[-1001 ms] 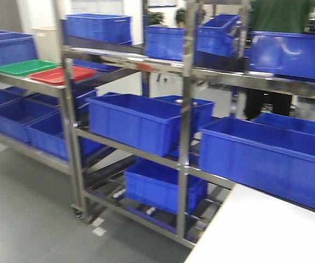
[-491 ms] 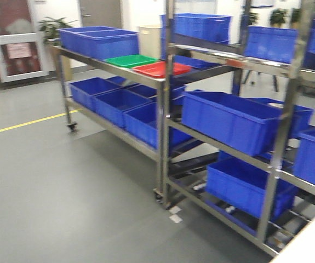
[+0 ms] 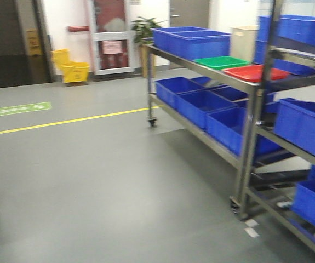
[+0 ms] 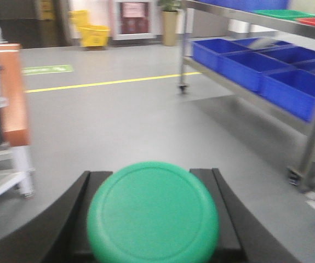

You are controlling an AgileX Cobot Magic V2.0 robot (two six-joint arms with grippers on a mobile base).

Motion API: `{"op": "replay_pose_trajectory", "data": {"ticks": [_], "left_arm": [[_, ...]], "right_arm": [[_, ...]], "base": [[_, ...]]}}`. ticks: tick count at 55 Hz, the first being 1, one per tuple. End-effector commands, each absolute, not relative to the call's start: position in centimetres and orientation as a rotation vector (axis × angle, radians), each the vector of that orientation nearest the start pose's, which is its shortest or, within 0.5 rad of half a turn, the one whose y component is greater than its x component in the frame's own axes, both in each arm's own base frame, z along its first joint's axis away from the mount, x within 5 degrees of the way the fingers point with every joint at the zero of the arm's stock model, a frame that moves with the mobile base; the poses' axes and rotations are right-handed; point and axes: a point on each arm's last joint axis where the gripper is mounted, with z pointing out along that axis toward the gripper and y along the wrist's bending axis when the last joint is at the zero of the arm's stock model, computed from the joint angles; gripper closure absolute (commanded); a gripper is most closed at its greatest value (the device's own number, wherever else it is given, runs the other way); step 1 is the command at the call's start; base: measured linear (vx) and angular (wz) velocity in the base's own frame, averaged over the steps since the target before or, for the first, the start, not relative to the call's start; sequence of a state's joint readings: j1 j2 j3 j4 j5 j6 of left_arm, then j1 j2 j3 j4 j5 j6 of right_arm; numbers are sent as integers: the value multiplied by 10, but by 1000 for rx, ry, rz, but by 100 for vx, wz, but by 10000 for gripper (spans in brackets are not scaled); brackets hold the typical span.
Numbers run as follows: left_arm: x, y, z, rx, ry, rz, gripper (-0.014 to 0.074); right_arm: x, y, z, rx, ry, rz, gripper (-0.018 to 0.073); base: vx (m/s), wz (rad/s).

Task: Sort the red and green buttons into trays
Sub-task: 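Drive the base, holding both buttons, to the counter with the trays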

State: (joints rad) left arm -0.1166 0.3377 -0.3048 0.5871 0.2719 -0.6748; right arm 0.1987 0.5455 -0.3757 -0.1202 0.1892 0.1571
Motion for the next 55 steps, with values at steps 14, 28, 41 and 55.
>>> {"op": "replay_pose_trajectory", "data": {"ticks": [14, 28, 41, 55], "left_arm": [[86, 0, 288, -60, 1659, -67, 596], [86, 0, 288, -60, 1657, -66, 596], [86, 0, 288, -60, 1657, -66, 596], [86, 0, 288, -61, 1661, -65, 596]], "right_arm": [[118, 22, 298, -136, 1717, 156, 564], [118, 22, 298, -136, 1717, 156, 564], [118, 22, 298, -136, 1718, 156, 564], [118, 22, 298, -136, 1717, 156, 564]], "base": [[18, 59], [28, 35], [39, 7], [49, -10]]}}
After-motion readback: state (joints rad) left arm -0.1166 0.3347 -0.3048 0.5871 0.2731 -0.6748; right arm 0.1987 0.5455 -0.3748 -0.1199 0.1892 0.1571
